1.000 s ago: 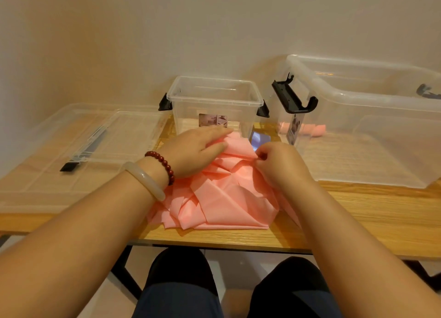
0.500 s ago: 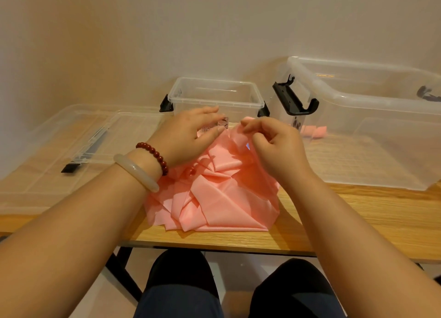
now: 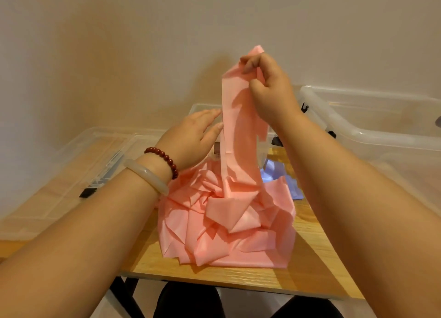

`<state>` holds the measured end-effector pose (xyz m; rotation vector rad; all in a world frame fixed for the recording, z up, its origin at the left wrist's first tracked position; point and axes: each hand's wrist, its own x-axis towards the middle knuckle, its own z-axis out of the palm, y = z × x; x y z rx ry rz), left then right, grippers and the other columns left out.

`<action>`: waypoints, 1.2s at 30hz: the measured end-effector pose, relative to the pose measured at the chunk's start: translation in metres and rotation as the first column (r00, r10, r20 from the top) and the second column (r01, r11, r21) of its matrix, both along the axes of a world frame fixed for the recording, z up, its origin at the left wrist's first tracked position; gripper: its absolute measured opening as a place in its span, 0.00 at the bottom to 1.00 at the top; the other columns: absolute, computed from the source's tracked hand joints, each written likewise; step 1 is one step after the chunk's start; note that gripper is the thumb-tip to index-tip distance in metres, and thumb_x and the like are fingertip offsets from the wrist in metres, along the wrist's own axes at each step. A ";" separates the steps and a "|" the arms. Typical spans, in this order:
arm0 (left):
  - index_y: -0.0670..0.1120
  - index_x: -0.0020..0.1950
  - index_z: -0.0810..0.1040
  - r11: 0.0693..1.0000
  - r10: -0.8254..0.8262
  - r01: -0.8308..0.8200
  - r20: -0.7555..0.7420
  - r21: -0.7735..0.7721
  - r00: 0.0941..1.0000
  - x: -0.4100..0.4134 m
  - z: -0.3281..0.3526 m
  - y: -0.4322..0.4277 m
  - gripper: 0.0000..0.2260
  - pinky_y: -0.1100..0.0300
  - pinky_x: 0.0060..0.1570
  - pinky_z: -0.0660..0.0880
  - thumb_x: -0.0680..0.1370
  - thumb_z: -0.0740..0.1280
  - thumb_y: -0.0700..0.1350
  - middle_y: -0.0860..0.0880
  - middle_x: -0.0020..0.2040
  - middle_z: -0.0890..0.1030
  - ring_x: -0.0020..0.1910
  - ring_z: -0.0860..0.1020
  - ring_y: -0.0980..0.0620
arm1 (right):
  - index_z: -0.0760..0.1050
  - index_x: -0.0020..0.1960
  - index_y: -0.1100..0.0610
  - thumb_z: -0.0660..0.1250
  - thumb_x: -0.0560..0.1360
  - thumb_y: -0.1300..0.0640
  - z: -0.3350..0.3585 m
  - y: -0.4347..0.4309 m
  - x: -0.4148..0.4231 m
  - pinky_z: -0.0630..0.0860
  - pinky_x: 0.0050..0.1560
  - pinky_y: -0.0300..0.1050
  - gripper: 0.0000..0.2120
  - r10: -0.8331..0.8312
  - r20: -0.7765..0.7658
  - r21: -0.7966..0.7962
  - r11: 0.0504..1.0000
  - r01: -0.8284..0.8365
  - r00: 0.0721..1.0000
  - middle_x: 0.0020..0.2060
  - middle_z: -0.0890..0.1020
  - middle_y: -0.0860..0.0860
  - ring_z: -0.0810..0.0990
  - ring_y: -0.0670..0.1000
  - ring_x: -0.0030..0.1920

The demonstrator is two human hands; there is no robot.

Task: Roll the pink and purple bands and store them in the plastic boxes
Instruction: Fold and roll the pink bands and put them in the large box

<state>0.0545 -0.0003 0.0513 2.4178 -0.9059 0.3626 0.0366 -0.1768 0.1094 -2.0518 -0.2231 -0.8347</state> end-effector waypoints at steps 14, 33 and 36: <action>0.45 0.62 0.80 0.999 -0.010 0.021 0.203 -0.050 0.979 0.002 -0.036 -0.003 0.13 0.52 0.67 0.65 0.79 0.64 0.45 0.47 0.64 0.78 0.67 0.73 0.46 | 0.80 0.49 0.53 0.67 0.76 0.44 -0.065 -0.007 -0.006 0.72 0.54 0.50 0.13 -0.434 -0.099 -0.483 0.808 0.338 0.895 0.45 0.78 0.47 0.75 0.50 0.51; 0.46 0.65 0.78 0.999 0.034 -0.030 0.154 -0.027 0.987 -0.003 -0.033 0.001 0.14 0.52 0.68 0.64 0.79 0.64 0.46 0.49 0.68 0.75 0.70 0.70 0.49 | 0.80 0.49 0.56 0.64 0.79 0.61 -0.047 -0.005 0.003 0.70 0.42 0.41 0.06 -0.292 -0.186 -0.124 0.954 0.272 0.938 0.43 0.78 0.49 0.76 0.50 0.44; 0.46 0.64 0.78 0.998 0.055 -0.050 0.146 -0.040 0.988 -0.002 -0.032 0.003 0.14 0.52 0.68 0.65 0.80 0.64 0.46 0.49 0.68 0.75 0.69 0.70 0.49 | 0.77 0.47 0.55 0.64 0.80 0.60 -0.034 0.003 0.008 0.71 0.37 0.35 0.04 -0.233 -0.174 0.010 0.971 0.239 0.957 0.40 0.78 0.46 0.76 0.47 0.42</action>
